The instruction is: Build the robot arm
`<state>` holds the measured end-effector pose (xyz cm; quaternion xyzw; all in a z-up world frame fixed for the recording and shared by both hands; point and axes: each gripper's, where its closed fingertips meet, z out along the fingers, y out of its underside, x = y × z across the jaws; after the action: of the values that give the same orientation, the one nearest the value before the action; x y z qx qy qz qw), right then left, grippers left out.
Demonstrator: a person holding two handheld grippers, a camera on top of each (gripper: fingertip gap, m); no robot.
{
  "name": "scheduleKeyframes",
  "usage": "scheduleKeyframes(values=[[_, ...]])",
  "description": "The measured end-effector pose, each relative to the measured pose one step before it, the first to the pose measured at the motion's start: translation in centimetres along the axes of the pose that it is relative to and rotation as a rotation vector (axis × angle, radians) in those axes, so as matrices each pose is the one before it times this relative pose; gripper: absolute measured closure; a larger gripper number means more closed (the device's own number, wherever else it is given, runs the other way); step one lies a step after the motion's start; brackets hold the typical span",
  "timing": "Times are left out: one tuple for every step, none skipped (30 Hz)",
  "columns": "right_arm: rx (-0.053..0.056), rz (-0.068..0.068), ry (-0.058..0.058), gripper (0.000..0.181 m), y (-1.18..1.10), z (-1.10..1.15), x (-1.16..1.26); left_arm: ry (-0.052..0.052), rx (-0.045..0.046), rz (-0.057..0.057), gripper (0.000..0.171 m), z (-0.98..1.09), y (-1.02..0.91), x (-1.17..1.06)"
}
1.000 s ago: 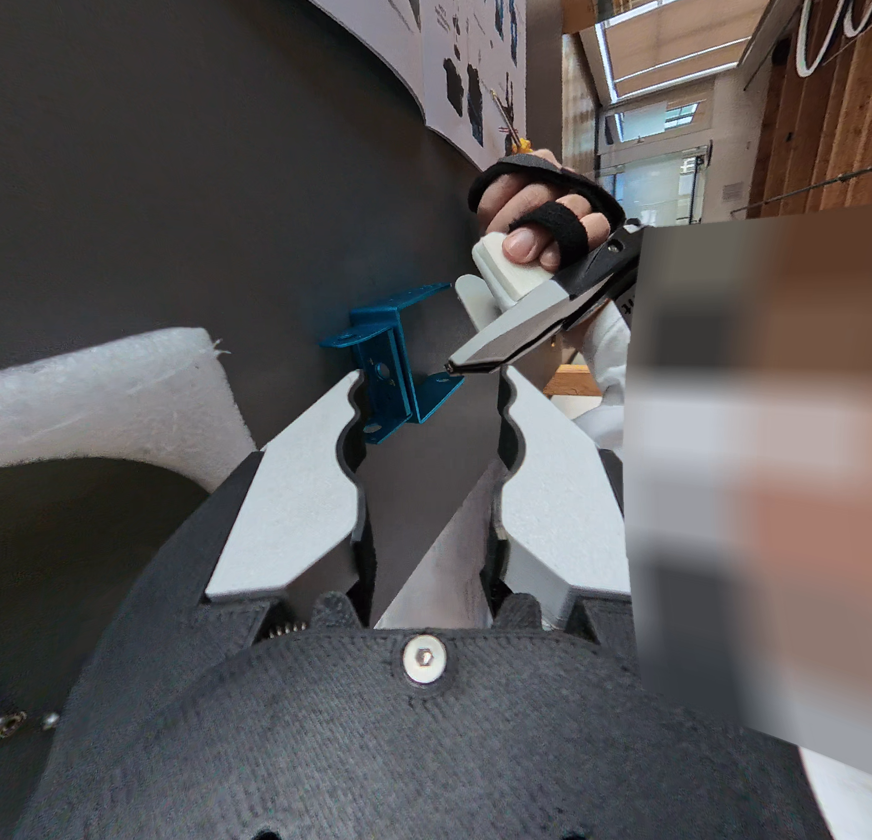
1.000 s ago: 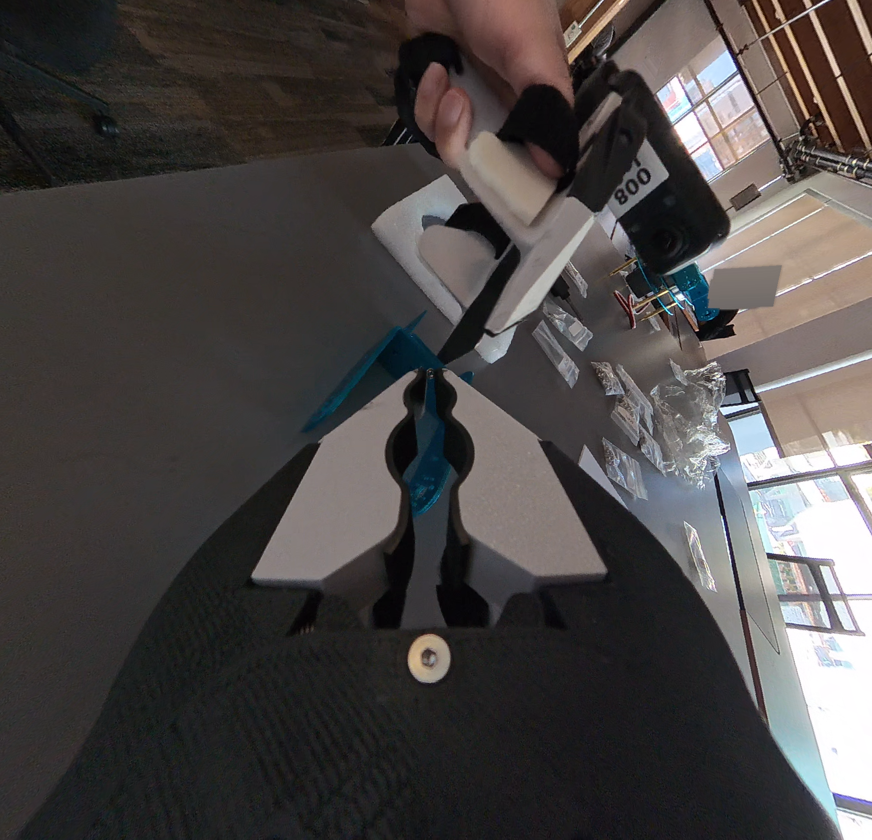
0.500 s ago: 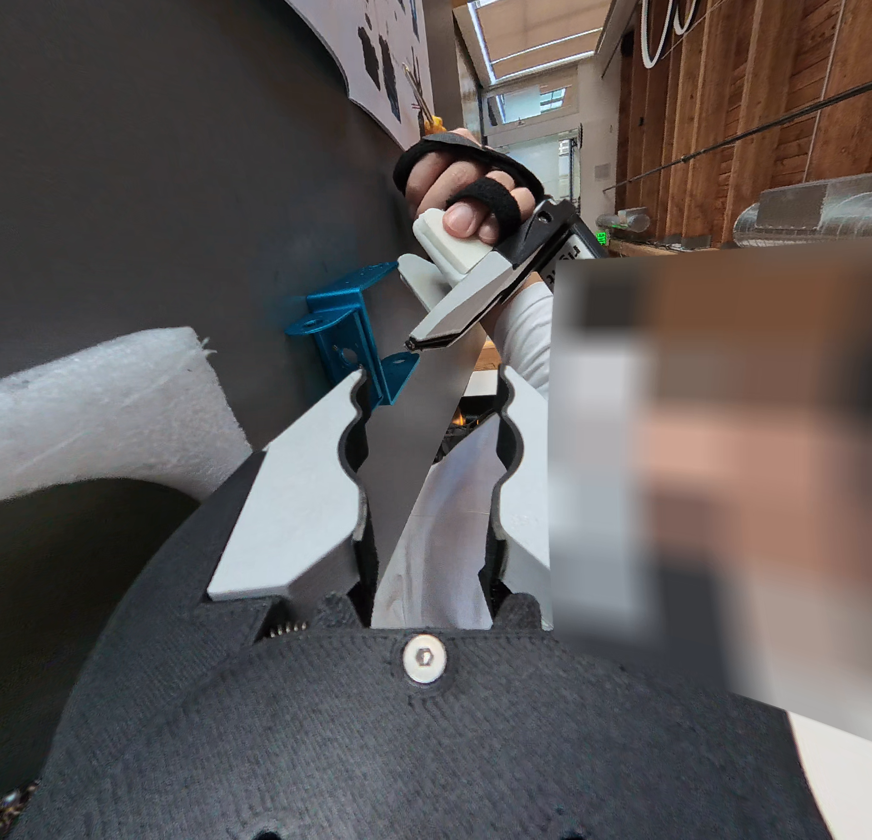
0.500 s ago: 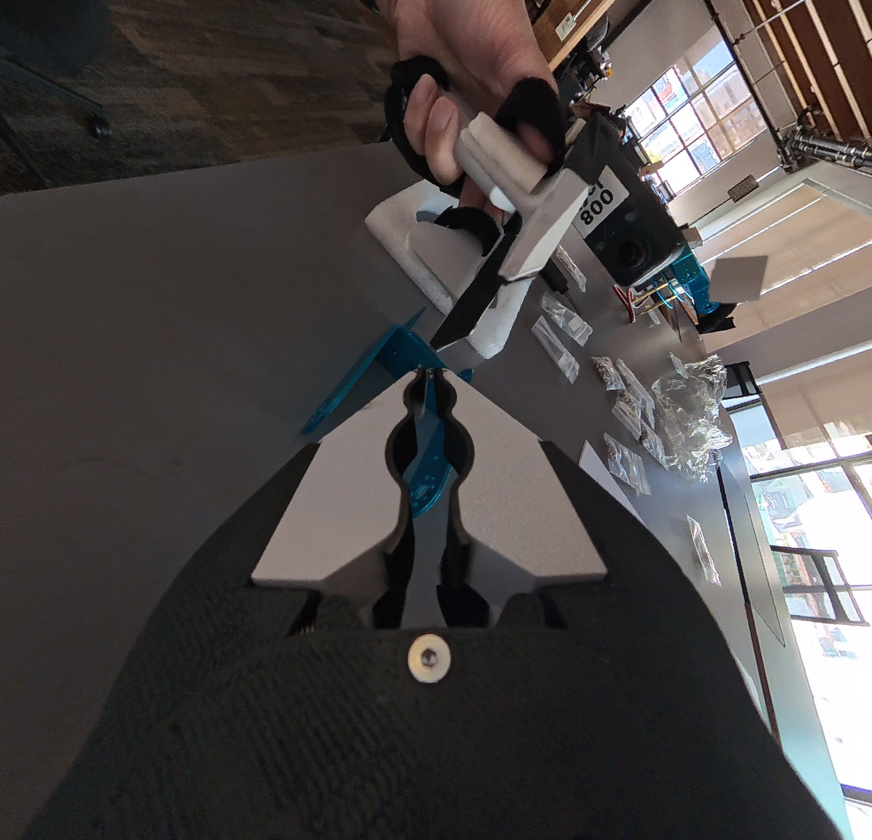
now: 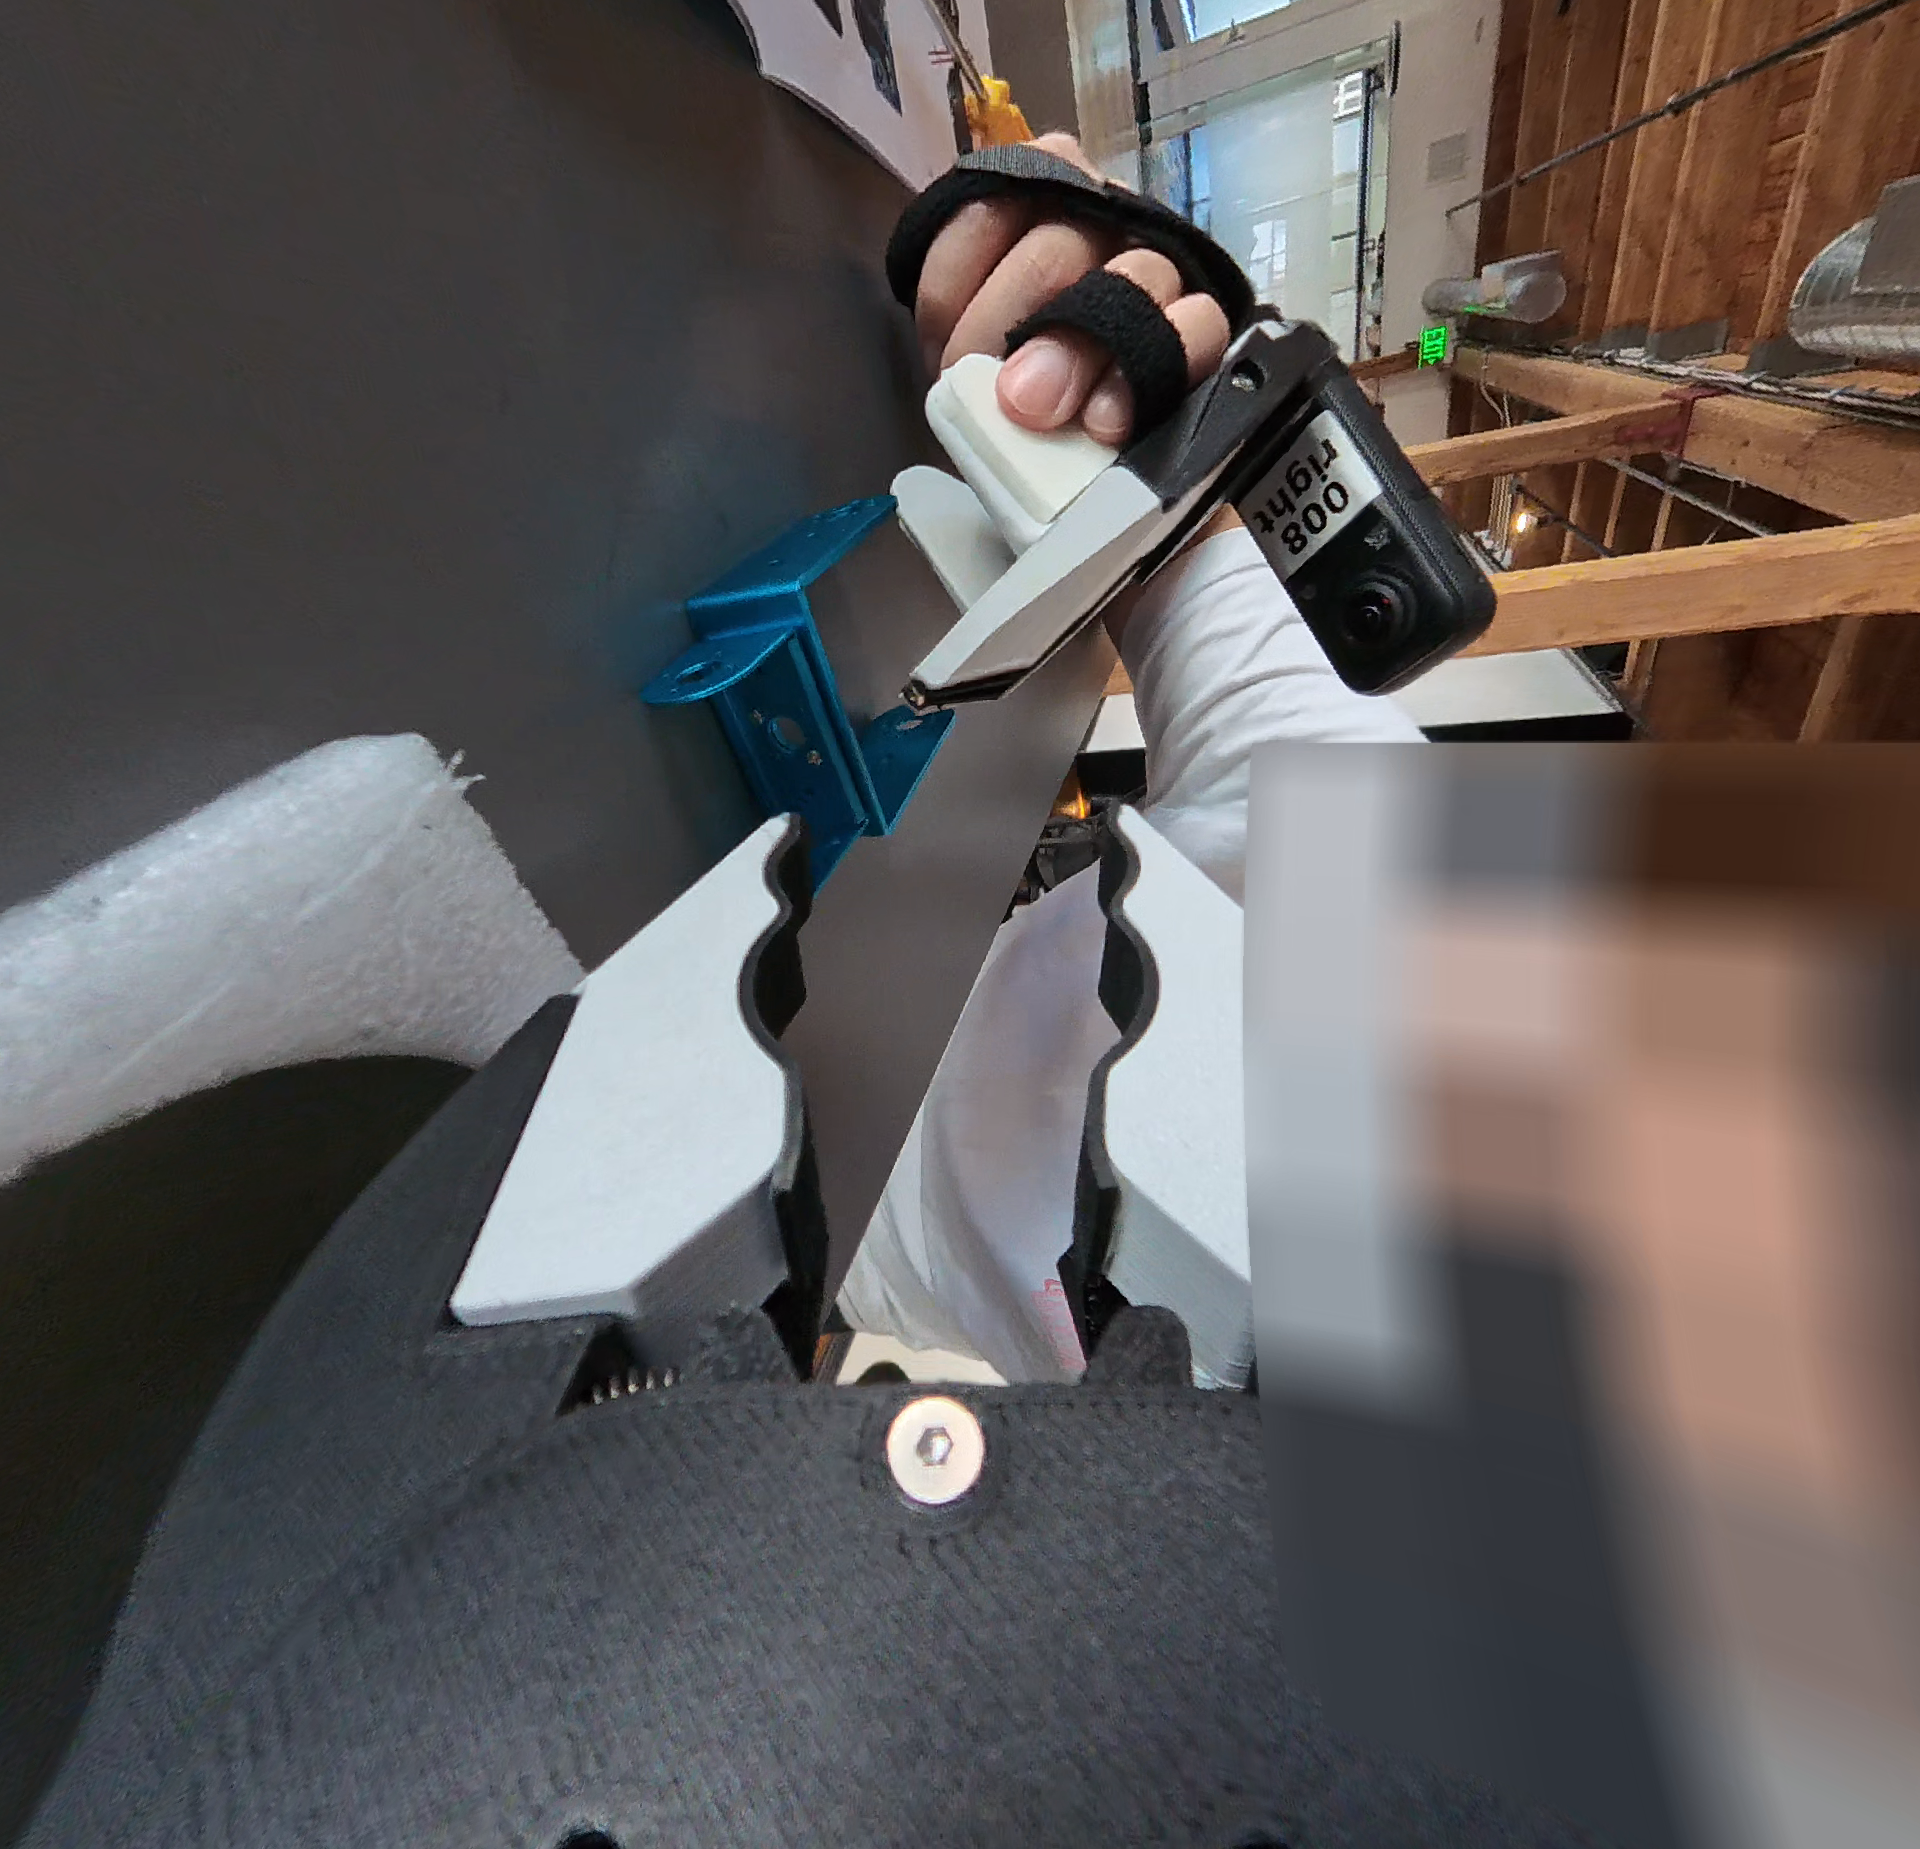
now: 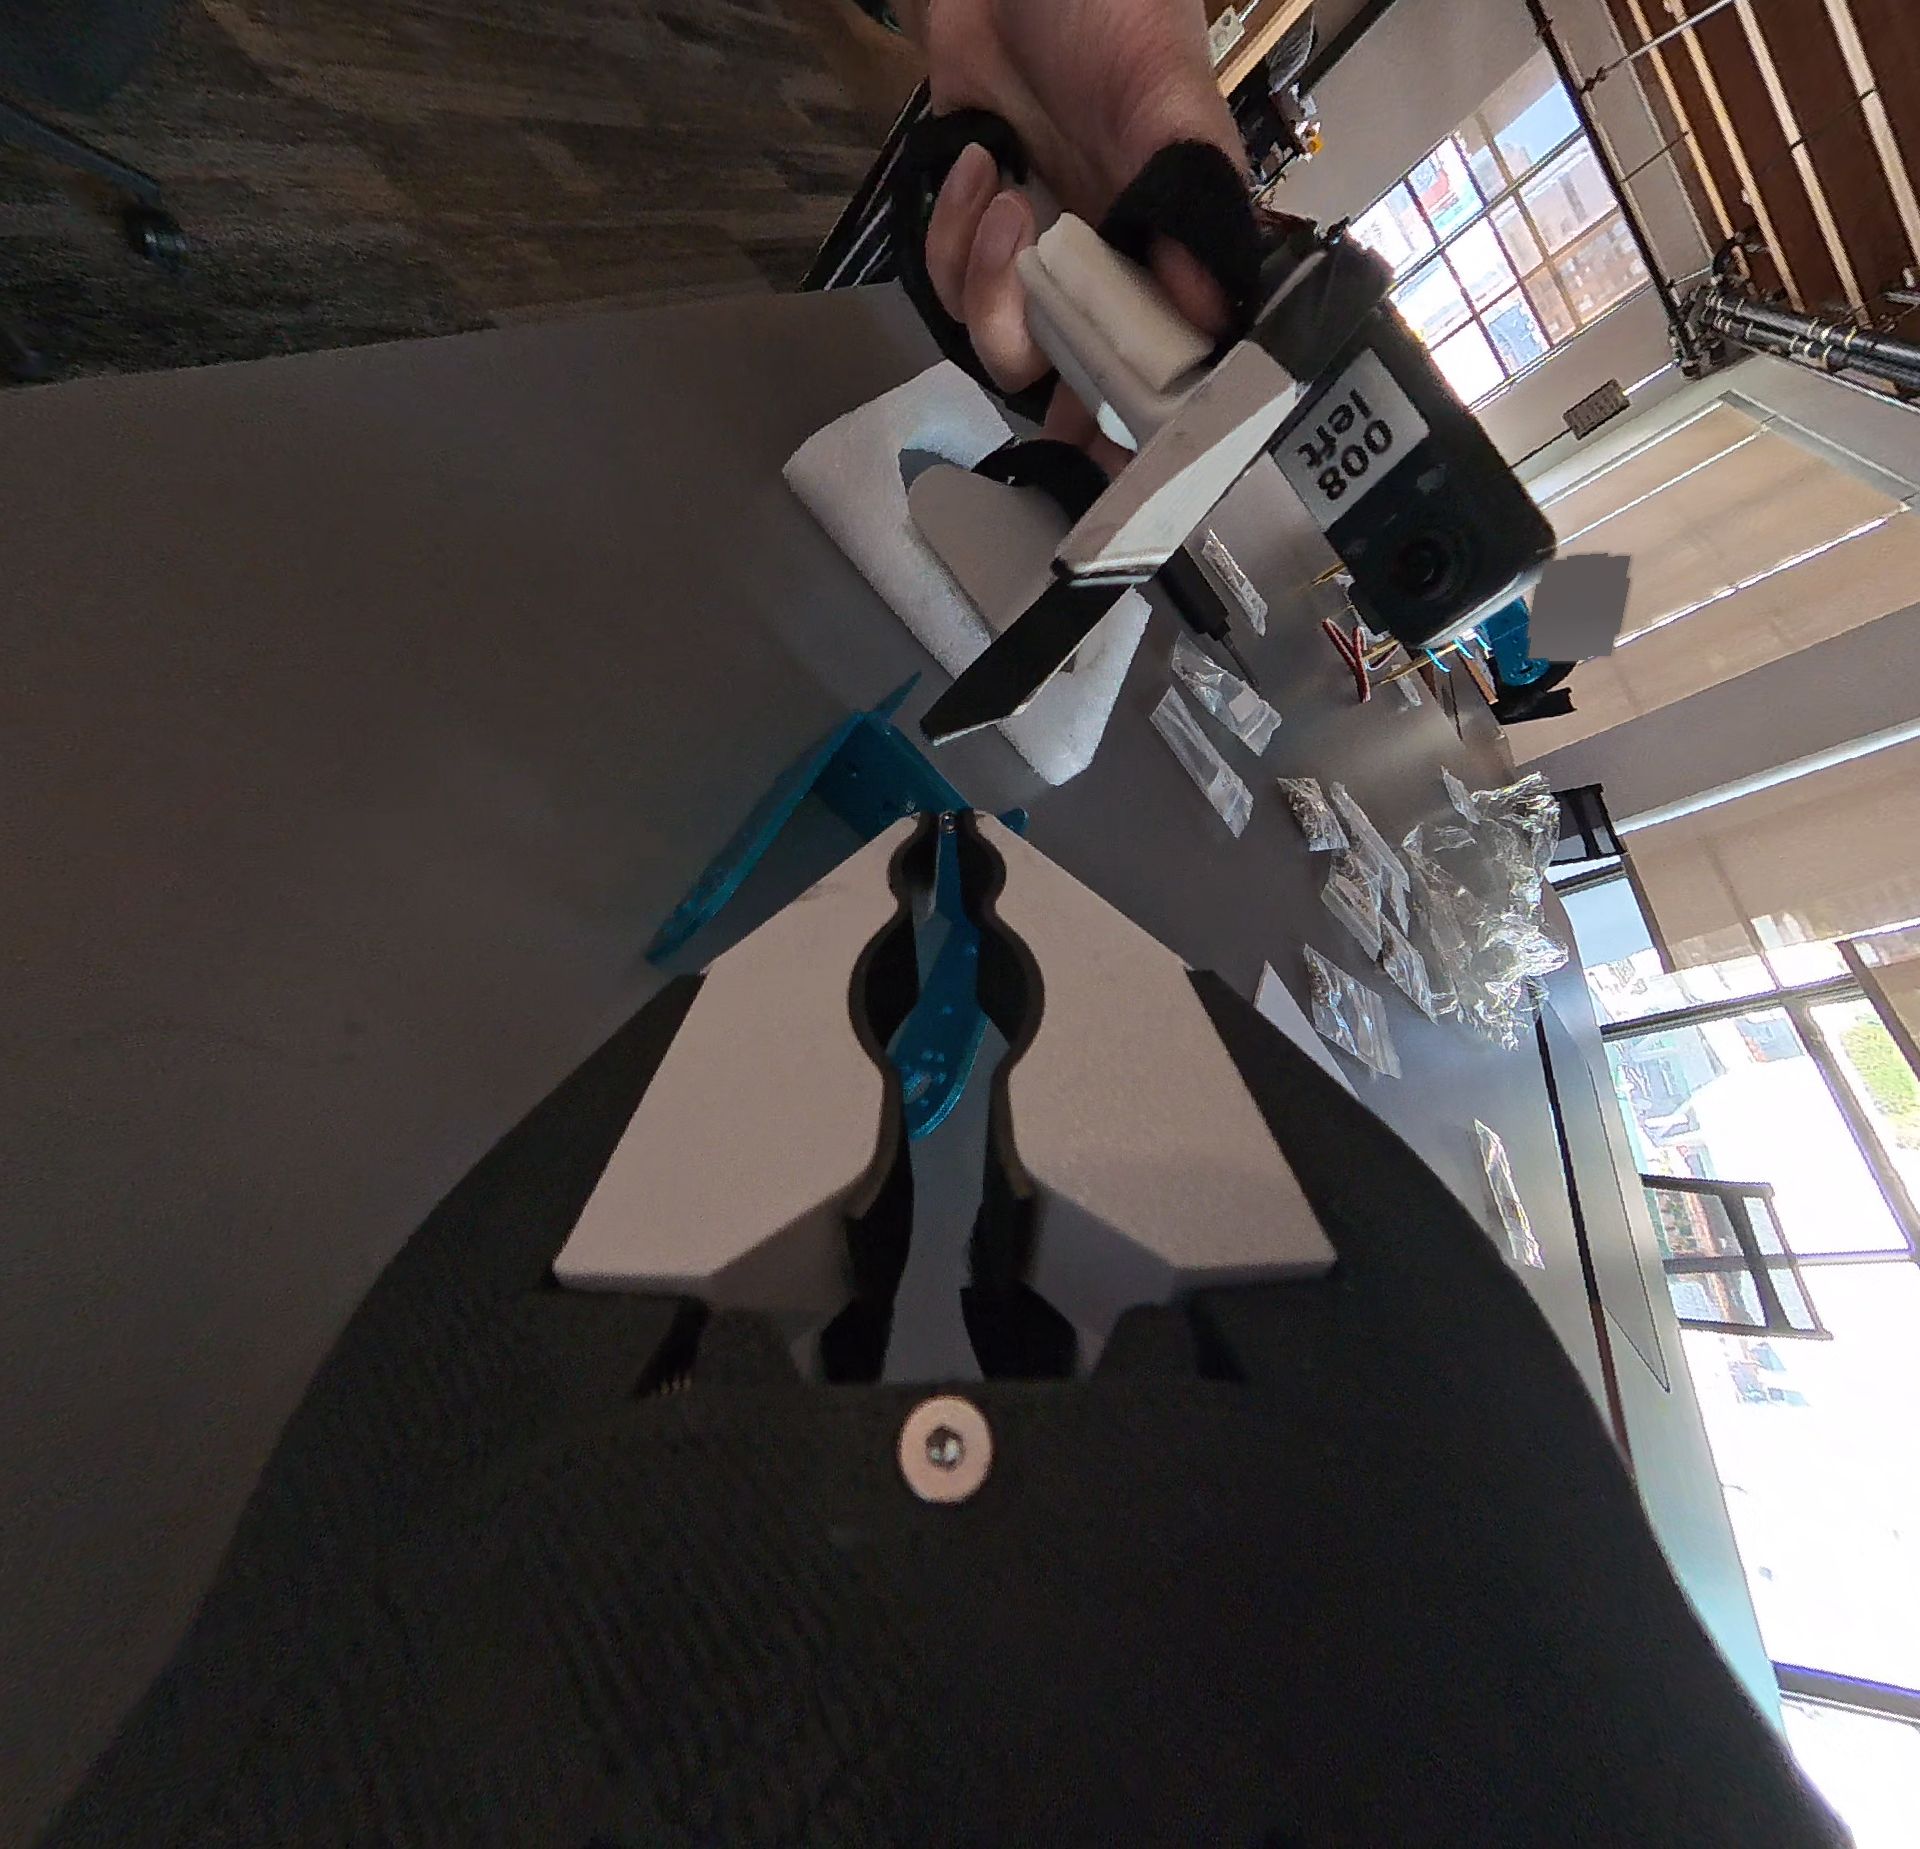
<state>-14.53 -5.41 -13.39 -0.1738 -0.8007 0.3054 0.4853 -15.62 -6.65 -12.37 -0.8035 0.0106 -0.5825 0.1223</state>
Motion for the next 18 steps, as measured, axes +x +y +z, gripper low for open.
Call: scheduleKeyframes(values=[[-0.0036,-0.0101,0.0047,0.18,0.005,0.034,0.004,0.0073,-0.00244,0.0004,0.116,0.039,-0.091,-0.018],[-0.0048,-0.0114,0.0017,0.18,0.03,0.046,-0.068,0.0142,-0.0022,0.0011,0.117,0.084,-0.128,0.079],[-0.0055,-0.0119,0.0009,0.18,0.008,0.061,-0.092,0.0127,-0.00856,-0.0023,0.117,0.119,-0.068,0.034],[-0.0053,-0.0123,0.0022,0.18,0.021,0.075,-0.074,0.0143,-0.0085,0.0007,0.117,0.122,-0.067,0.078],[-0.0074,-0.0096,-0.0013,0.18,0.052,0.097,-0.106,0.0042,-0.00676,0.0,0.117,0.104,-0.089,-0.109],[-0.0091,-0.0086,-0.0007,0.18,0.096,0.094,-0.079,-0.0047,-0.00654,-0.0015,0.117,0.098,-0.073,-0.285],[-0.0033,-0.0071,0.0004,0.18,0.02,0.065,-0.048,0.011,-0.00689,-0.0035,0.119,0.1,-0.044,-0.075],[-0.0021,-0.0016,-0.0006,0.18,0.016,0.025,-0.03,0.0245,-0.00167,-0.0087,0.119,0.079,-0.072,0.124],[-0.0001,0.0004,0.0019,0.18,-0.003,-0.011,0.044,0.0213,0.00277,-0.0094,0.12,0.019,-0.085,0.075],[0.0032,0.0016,0.004,0.18,-0.029,-0.033,0.087,0.0176,0.00451,-0.0017,0.121,-0.017,-0.079,0.058],[0.0008,0.005,0.0016,0.18,0.024,0.001,0.084,0.012,0.00118,0.0006,0.124,-0.039,-0.027,-0.002],[-0.002,0.006,0.0001,0.18,0.078,0.017,0.071,0.0092,0.00184,0.0,0.127,-0.068,-0.053,-0.025],[-0.0001,0.0052,-0.0001,0.18,0.041,0.007,0.055,0.0093,0.00309,-0.0001,0.128,-0.073,-0.061,0.04],[-0.0001,0.0045,-0.0014,0.18,0.023,0.019,0.02,0.0042,0.00166,0.0,0.127,-0.033,-0.046,0.037],[-0.0011,0.0006,-0.0001,0.18,0.018,0.012,0.02,-0.005,-0.00323,-0.0008,0.127,-0.027,0.04,-0.035],[0.001,-0.0041,-0.0001,0.18,-0.028,0.002,-0.028,-0.01,-0.0059,0.0025,0.126,-0.023,0.063,-0.024],[0.0008,-0.0051,-0.001,0.18,-0.04,0.015,-0.04,-0.0117,-0.00469,0.004,0.125,-0.014,0.05,-0.017],[-0.002,-0.0049,-0.0012,0.18,0.003,0.023,-0.055,-0.015,-0.00336,0.0011,0.124,-0.005,0.022,-0.053]])
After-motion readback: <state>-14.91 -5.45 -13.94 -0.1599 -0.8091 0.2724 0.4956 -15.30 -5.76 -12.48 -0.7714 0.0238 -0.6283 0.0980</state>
